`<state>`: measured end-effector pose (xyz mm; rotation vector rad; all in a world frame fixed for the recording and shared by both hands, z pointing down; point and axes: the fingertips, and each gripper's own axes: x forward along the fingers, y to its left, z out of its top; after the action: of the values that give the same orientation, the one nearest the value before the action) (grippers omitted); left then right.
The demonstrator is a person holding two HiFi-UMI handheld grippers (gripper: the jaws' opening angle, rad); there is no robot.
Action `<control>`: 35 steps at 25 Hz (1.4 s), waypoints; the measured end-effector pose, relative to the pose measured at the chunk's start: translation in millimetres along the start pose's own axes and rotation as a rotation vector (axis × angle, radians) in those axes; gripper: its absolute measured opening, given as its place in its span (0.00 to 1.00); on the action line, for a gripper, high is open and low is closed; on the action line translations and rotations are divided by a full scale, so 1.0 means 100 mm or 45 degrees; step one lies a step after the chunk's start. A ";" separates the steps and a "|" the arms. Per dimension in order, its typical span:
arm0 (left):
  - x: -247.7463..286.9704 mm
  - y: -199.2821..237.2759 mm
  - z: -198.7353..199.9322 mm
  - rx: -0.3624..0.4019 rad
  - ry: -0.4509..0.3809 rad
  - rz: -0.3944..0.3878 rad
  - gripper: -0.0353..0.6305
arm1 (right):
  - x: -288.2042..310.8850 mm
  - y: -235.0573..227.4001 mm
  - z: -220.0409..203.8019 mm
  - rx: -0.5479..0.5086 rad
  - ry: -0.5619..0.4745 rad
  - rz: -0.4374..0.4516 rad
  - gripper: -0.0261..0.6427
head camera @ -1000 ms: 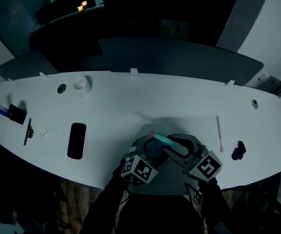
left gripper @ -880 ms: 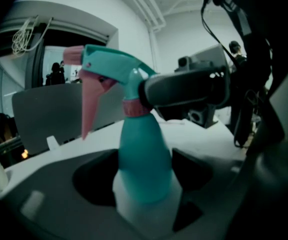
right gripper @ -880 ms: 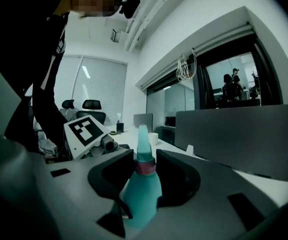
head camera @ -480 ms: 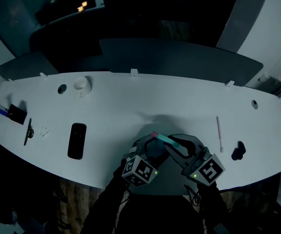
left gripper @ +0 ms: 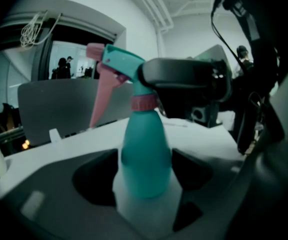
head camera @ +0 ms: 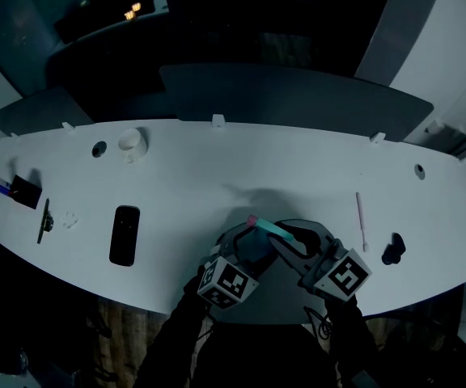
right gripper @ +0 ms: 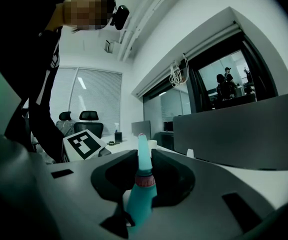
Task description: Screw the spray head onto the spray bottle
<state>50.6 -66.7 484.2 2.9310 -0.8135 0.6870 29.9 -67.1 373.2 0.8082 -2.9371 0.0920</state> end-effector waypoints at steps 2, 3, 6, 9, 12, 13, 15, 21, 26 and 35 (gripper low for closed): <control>0.00 0.01 0.09 -0.011 -0.052 -0.028 0.56 | 0.01 0.00 0.00 0.008 0.001 0.009 0.17; 0.01 0.02 0.14 -0.011 -0.069 -0.054 0.56 | 0.02 0.00 0.00 0.012 0.001 0.015 0.17; 0.09 0.00 0.22 0.046 -0.049 -0.118 0.57 | 0.02 -0.03 0.00 0.017 -0.001 0.010 0.17; 0.12 0.03 0.22 0.055 -0.051 -0.012 0.57 | 0.02 -0.06 -0.01 0.007 0.002 -0.021 0.17; 0.10 0.07 0.23 0.026 -0.074 0.183 0.57 | 0.04 -0.05 -0.01 -0.018 0.012 -0.042 0.17; 0.09 0.07 0.23 0.003 -0.090 0.213 0.58 | 0.04 -0.04 -0.01 -0.019 0.012 -0.044 0.17; 0.06 0.08 0.24 -0.049 -0.128 0.223 0.58 | 0.05 -0.03 -0.01 -0.025 0.015 -0.041 0.17; -0.12 0.10 0.36 -0.120 -0.237 0.156 0.58 | -0.02 -0.01 0.19 -0.038 -0.058 -0.054 0.24; -0.46 0.21 0.27 -0.114 -0.226 0.214 0.58 | -0.29 -0.15 0.46 0.011 -0.177 -0.191 0.25; -1.66 0.80 0.38 -0.318 -0.386 0.681 0.06 | -0.89 -0.24 0.27 -0.025 -0.105 -0.651 0.05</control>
<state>-100.7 -60.0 372.2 2.6259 -1.6097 0.1212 116.4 -44.7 337.7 1.5547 -2.6922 -0.0093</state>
